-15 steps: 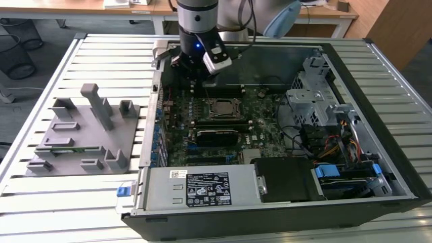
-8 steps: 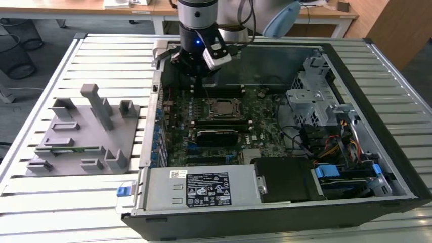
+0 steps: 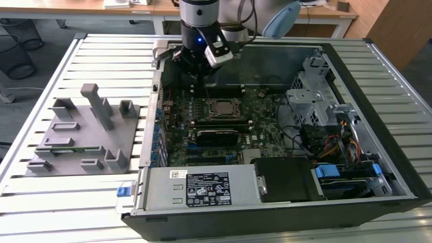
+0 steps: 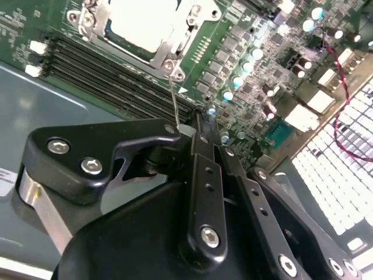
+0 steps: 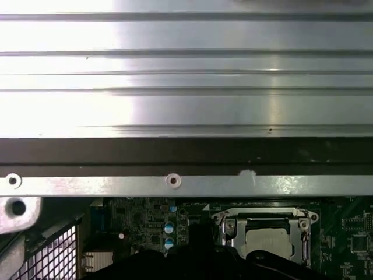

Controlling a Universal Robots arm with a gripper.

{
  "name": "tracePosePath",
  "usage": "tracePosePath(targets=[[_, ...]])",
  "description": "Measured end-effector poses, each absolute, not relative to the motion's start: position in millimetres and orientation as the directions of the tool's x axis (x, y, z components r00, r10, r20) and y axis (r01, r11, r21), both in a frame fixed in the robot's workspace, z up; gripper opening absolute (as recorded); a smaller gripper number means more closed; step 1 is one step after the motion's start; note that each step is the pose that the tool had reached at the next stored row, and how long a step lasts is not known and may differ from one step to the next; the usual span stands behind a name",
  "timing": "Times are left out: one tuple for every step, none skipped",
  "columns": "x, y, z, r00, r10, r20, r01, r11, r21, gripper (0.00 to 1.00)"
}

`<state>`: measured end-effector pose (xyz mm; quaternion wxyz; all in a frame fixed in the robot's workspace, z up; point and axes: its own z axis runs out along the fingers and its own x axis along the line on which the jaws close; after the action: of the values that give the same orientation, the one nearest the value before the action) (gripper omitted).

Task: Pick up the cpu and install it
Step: 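Install the first cpu locking lever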

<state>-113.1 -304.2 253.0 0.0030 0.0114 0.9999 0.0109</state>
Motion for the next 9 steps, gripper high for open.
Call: tracePosePath(targets=[[-111.1, -304.1, 252.9, -1.0, 0.023, -0.006, 0.023, 1.0, 0.022, 0.11], [-109.2, -304.1, 252.8, -1.0, 0.023, -0.006, 0.023, 1.0, 0.022, 0.11], [-106.8, -304.0, 252.7, -1.0, 0.023, -0.006, 0.023, 1.0, 0.022, 0.11], [-103.9, -303.9, 252.6, -1.0, 0.023, -0.006, 0.022, 1.0, 0.022, 0.11], [-101.9, -303.9, 252.3, -1.0, 0.022, -0.006, 0.022, 1.0, 0.022, 0.11], [-101.0, -303.9, 251.9, -1.0, 0.022, -0.006, 0.022, 1.0, 0.022, 0.11], [-99.8, -303.9, 251.8, -1.0, 0.022, -0.006, 0.022, 0.999, 0.023, 0.11], [-98.7, -303.9, 251.6, -1.0, 0.022, -0.006, 0.022, 0.999, 0.023, 0.11], [-97.8, -303.9, 251.5, -1.0, 0.022, -0.006, 0.022, 0.999, 0.023, 0.11]])
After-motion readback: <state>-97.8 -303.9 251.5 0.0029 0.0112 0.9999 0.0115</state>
